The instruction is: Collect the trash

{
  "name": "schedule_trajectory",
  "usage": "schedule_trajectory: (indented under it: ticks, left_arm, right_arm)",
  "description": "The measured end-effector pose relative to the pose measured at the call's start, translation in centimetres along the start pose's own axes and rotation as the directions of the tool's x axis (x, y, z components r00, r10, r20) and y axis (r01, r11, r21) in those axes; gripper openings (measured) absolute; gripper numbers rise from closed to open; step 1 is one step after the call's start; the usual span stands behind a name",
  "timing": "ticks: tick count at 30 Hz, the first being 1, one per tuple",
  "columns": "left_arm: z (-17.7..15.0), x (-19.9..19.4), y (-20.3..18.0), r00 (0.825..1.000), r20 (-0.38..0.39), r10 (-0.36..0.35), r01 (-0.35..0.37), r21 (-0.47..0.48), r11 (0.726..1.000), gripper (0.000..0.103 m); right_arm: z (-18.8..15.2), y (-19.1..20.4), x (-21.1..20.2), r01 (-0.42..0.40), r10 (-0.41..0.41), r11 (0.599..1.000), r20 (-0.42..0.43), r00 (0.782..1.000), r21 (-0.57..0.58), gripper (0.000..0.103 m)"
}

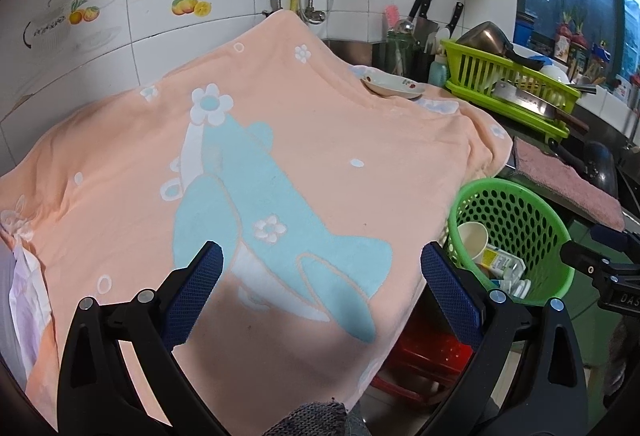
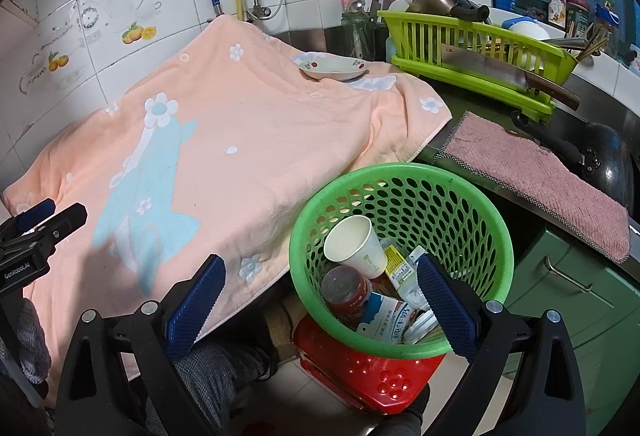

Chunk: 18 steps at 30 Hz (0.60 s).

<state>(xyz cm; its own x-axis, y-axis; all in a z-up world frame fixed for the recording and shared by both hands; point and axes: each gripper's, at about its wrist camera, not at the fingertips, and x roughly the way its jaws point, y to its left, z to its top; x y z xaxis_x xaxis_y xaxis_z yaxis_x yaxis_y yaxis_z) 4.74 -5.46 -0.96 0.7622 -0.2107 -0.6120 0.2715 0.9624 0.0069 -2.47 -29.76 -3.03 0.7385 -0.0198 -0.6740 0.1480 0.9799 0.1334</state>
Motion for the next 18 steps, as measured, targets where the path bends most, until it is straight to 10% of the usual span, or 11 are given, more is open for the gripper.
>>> schedule_trajectory:
  ticks: [18]
  left_arm:
    - [-0.42,0.16,0.34,1.0,-0.007,0.002,-0.002,-0.009,1.0,0.098]
  right_arm:
    - [0.1,0.83,0.23,-0.005,0.005,1.0,-0.002,1.0,-0.013,0.093]
